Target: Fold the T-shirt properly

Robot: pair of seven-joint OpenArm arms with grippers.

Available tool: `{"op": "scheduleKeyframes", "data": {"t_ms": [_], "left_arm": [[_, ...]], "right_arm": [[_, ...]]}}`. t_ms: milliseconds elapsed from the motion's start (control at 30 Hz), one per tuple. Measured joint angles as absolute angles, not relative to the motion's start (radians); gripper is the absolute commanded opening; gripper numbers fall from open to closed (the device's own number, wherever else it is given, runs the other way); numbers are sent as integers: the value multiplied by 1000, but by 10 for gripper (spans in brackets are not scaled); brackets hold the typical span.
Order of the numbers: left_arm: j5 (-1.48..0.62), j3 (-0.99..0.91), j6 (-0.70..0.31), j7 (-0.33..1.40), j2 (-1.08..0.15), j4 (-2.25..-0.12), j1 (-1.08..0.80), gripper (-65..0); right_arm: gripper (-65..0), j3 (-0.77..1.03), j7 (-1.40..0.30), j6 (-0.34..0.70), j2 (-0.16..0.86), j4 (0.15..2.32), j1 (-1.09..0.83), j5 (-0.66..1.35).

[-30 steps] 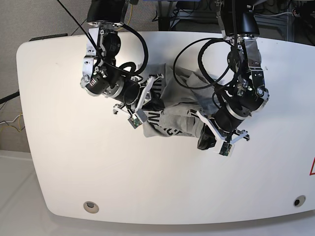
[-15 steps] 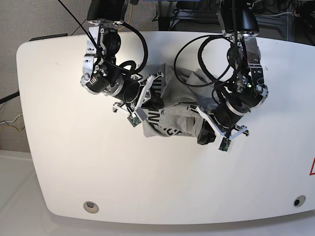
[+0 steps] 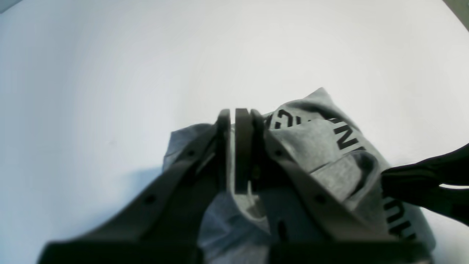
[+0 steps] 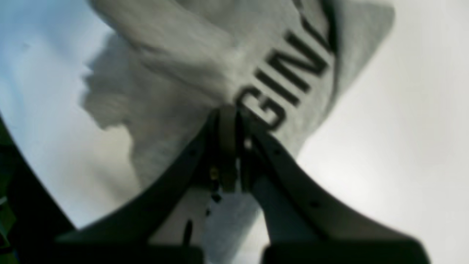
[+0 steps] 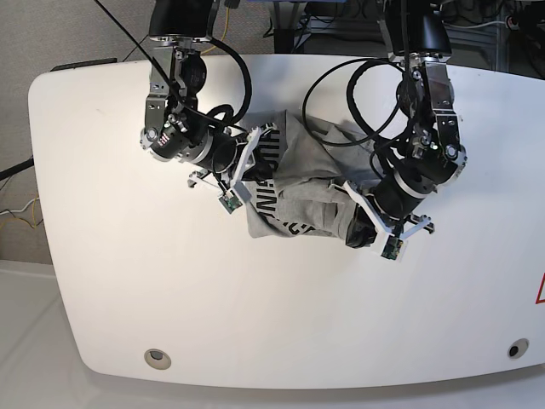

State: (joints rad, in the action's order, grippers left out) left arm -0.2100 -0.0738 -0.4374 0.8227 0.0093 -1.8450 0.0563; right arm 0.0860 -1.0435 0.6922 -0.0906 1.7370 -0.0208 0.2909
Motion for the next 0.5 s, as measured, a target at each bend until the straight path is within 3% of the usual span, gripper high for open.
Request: {"op": "scheduleKeyframes", "data": {"t_ms": [500], "left_arm": [[-210,-73,-438,822,-1,-1845,81,-636]], "right_arm": [[-650,68,-946,688,-88,1633,-26,275]]}}
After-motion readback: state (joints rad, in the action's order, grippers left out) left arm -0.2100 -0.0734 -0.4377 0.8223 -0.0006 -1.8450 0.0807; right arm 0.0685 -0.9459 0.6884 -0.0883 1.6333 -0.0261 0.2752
